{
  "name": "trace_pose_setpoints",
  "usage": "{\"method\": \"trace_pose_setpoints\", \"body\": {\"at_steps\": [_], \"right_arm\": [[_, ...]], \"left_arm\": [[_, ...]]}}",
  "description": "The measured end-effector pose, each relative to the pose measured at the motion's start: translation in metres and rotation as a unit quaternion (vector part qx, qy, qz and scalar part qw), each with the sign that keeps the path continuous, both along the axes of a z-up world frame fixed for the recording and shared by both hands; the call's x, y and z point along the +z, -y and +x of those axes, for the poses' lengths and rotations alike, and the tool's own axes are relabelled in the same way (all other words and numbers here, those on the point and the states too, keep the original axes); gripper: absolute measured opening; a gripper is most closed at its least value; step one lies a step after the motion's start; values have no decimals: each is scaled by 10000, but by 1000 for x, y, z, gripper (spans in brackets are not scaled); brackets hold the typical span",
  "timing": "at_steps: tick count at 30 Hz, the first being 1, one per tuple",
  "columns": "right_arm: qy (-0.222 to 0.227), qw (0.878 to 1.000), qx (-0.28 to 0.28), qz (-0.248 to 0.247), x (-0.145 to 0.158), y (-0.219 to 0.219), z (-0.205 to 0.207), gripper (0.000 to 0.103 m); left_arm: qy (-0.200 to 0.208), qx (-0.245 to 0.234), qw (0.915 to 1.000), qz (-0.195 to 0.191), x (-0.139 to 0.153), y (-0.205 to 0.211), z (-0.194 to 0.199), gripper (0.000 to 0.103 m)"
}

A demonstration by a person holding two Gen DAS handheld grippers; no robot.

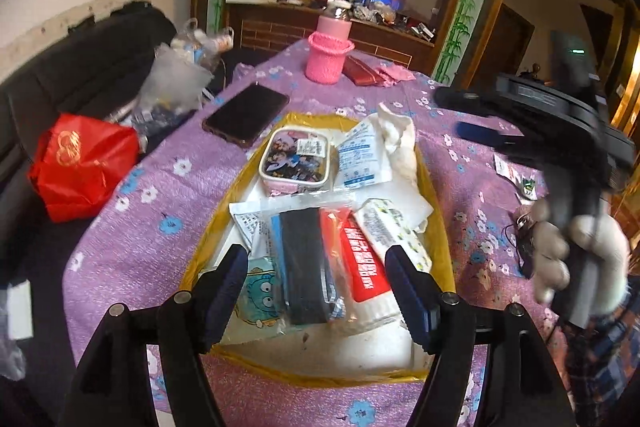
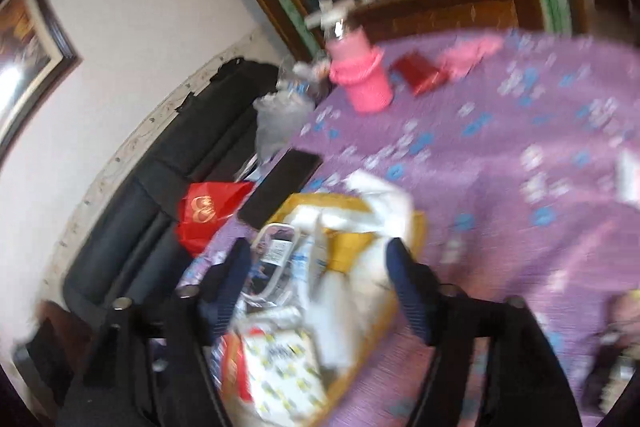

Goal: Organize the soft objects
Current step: 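Carry the pouch and sachet into the white box and open both tools, then move both tools back over the yellow towel and blue cloth bundle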

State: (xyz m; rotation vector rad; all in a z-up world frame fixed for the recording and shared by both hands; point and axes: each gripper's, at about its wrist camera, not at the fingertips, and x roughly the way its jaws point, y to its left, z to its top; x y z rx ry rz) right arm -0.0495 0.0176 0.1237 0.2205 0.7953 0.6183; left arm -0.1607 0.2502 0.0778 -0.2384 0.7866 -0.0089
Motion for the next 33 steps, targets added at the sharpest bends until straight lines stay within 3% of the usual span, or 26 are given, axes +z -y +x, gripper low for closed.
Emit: {"method": "trace_pose_setpoints", "body": {"at_steps": [3,6,14,21,27,30,33], "right_arm": [[413,9983,-239,-343,9,32,-29,88],[573,9956,-447,-596,7,63,-49,89],[448,9882,-1314,-643,-8,182,-83,89],[300,9741,-2175,-540,-16,275,-89,89],[177,9666,-2506,-498,-27,317,-82,89],[95,9645,-2593,-501,-35,331,-73,89],[-63,9627,-2656,-506,-45,341,-63,89]], "left_arm": [[123,-17,9994,333,7,18,-7,76],[177,-90,9981,590,10,37,-11,76],[113,-577,9935,974,12,107,-18,76],[-24,-1096,9843,1387,4,172,-15,76],[-77,-1392,9757,1690,-1,210,-9,76],[-182,-1502,9737,1701,-5,220,0,76],[-398,-1647,9747,1457,-12,224,12,76]]}}
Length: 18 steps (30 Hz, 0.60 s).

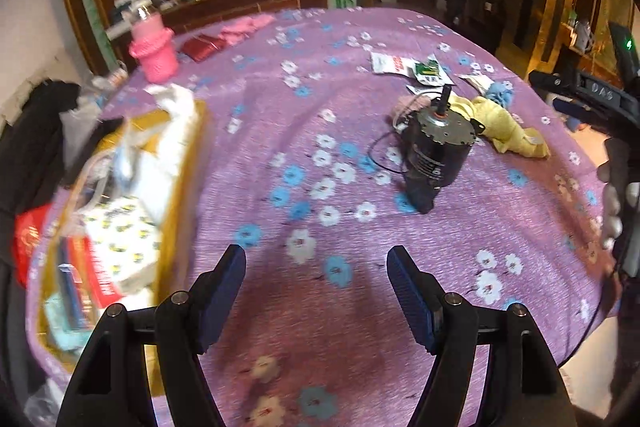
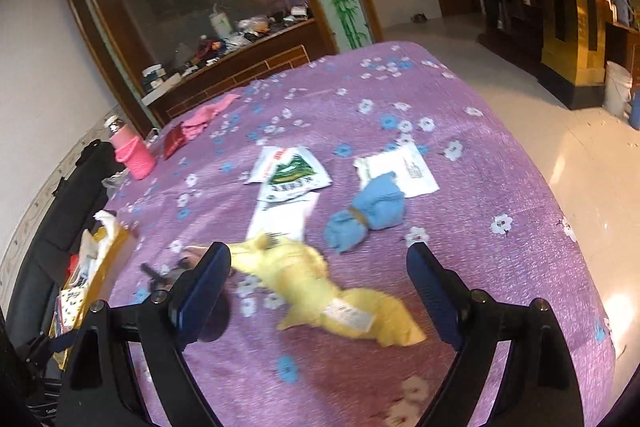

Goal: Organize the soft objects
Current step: 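Move both tools back over the yellow towel and blue cloth bundle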

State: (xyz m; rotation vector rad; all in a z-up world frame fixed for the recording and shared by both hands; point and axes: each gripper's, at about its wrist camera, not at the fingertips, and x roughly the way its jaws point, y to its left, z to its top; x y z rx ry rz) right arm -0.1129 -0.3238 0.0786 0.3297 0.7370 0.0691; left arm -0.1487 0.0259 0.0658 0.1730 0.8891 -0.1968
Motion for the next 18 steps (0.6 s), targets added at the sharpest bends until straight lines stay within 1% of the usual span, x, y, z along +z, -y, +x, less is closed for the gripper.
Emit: {"method": "trace_pose_setpoints", "body": {"at_steps": [5,8,11,12,13,17,18], "right_arm": [[-200,9998,5,7,-13,9,13,89],[-268,9996,79,48,-19,10,17,89],[-359,9989,296,28,-23,5,19,89],[-389,9983,420,-48,-25,1,20,89],[-403,9979,496,-110,-25,-3,21,89],[-480,9941,854,-472,-30,-24,24,89],[-524,9920,961,-632,-32,-32,27,89]], "left_arm": [[-367,-127,9981,-483,-12,3,15,76],[-486,-193,9956,-774,-14,3,21,76],[-551,-240,9925,-1066,-10,0,27,76],[-609,-295,9899,-1245,-8,-1,30,76],[-650,-331,9882,-1347,-5,-2,34,76],[-717,-428,9827,-1654,9,0,58,79],[-709,-452,9815,-1719,13,2,65,79]]}}
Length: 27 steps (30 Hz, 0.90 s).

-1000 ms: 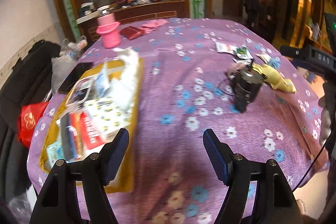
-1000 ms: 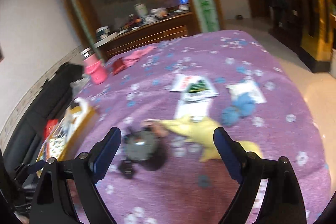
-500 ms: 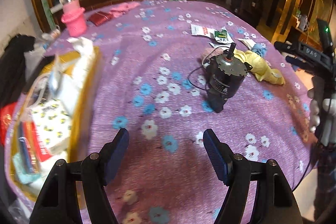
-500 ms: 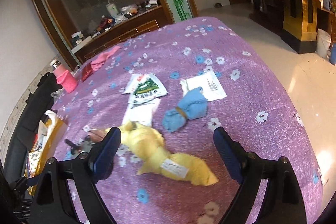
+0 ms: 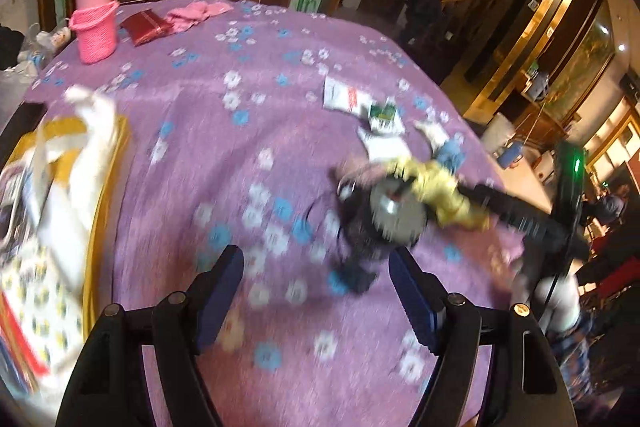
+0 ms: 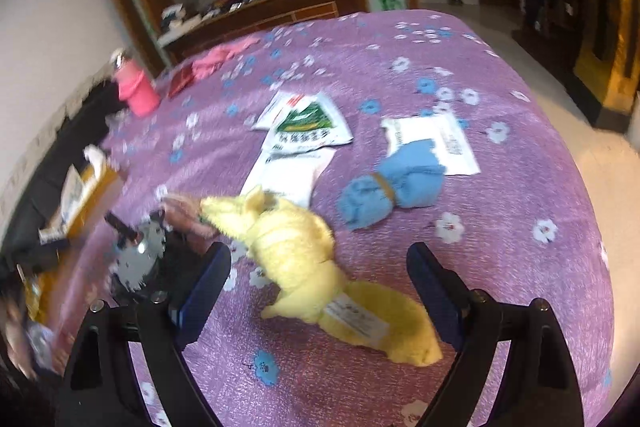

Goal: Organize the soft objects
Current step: 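Move both tools back over the yellow towel and blue cloth bundle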

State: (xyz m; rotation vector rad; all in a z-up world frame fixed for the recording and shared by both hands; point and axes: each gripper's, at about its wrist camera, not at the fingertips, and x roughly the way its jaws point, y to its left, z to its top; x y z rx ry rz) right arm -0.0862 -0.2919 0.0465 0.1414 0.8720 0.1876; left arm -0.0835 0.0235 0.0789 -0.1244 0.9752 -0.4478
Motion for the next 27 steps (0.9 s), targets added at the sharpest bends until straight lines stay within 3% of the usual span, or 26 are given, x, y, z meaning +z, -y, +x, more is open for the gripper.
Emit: {"method": "trace_pose_setpoints", "body": {"at_steps": [5,12,15,18,21,27], "right_arm": [[-104,9996,216,-157,-8,-10,7,89],[56,9961,-205,854,3,37,-4,89],[196,9889,-758,1262,8,72,-11,89],[391,9724,-1379,1842,6,107,-18,89],[458,9581,-1681,2274,-1,128,-24,89],[606,9509,-1788,2453,2,141,-32,89]], "left_arm": [[20,-144,9998,-118,12,16,38,79],[-254,-569,9980,49,12,64,91,79],[-267,-876,9958,94,15,88,96,79],[-175,-1273,9913,269,19,121,96,79],[-161,-1601,9858,488,16,157,100,79],[-419,-2124,9716,955,-9,227,106,79]]}}
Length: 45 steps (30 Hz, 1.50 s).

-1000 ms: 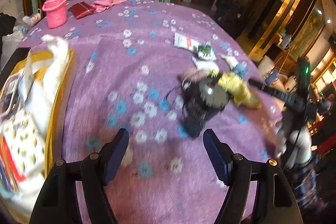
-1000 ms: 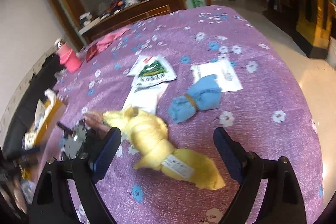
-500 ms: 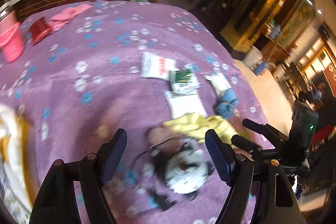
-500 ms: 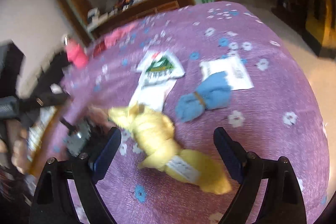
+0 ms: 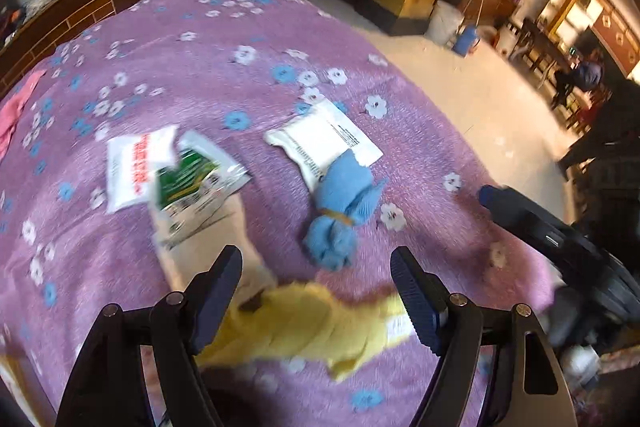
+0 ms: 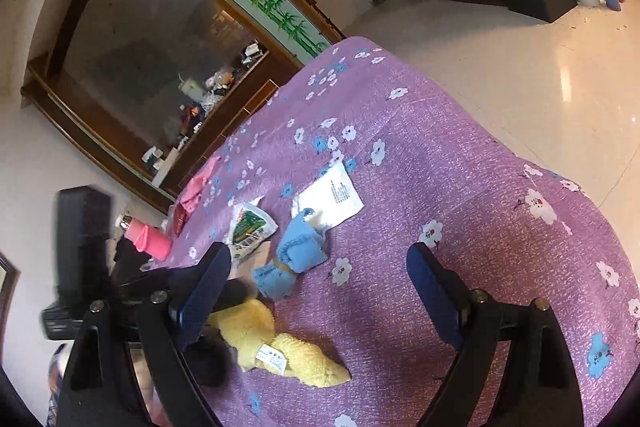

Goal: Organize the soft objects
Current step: 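Move both tools back over the yellow towel and blue cloth bundle, then grasp the blue cloth bundle with the left tool while the right grasps the yellow towel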

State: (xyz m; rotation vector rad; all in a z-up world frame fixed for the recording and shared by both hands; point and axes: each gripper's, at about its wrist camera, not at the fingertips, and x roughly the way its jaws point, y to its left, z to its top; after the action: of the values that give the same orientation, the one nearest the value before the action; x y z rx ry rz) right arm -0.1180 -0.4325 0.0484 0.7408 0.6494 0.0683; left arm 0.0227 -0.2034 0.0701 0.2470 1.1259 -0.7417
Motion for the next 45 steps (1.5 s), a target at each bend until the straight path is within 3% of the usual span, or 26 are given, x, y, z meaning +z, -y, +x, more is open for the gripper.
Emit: {"method": "trace_pose_setpoints", "body": {"at_steps": [4,8,13,15,16,17,20,22,23,24,27,32,38,45], "right_arm": [[25,9997,246,-42,8,-5,-3,89],[-181,9894,1060,-972,27,-31,-11,89],[-204,9415,2414,-2344,36,-90,-20,89],[-151,9243,2643,-2749,33,-110,-18,89],[-142,9153,2735,-2953,29,-121,-14,89],[-144,9093,2816,-3061,26,-129,-9,89],[-163,8945,3045,-3269,16,-152,6,87],[-270,8862,3086,-3445,8,-164,18,75],[-342,8845,3073,-3494,5,-169,24,59],[-495,8839,3106,-3460,0,-173,31,38],[-638,8863,2960,-3504,-4,-176,34,28],[-538,9108,2672,-3102,9,-154,9,27],[-499,9366,2177,-2701,18,-120,-35,28],[-397,9524,1862,-2381,32,-111,-65,28]], "left_arm": [[41,-67,9992,393,-16,31,6,79],[-93,23,9979,633,-32,44,14,79],[-284,14,9960,842,-48,50,22,80],[-212,-28,9960,871,-49,52,22,80],[-211,-37,9960,871,-49,53,22,75],[-216,-29,9961,857,-49,54,22,60],[-77,-115,9970,758,-46,54,20,30],[-80,-167,9976,663,-44,53,22,30],[-199,-168,9981,555,-43,50,24,30],[-263,-130,9983,498,-43,46,26,30],[-248,-115,9984,498,-43,41,27,30],[-192,-105,9992,327,-35,30,20,29],[-103,16,9996,-270,-3,-5,6,29],[51,-30,9976,-688,27,-22,-42,29]]}}
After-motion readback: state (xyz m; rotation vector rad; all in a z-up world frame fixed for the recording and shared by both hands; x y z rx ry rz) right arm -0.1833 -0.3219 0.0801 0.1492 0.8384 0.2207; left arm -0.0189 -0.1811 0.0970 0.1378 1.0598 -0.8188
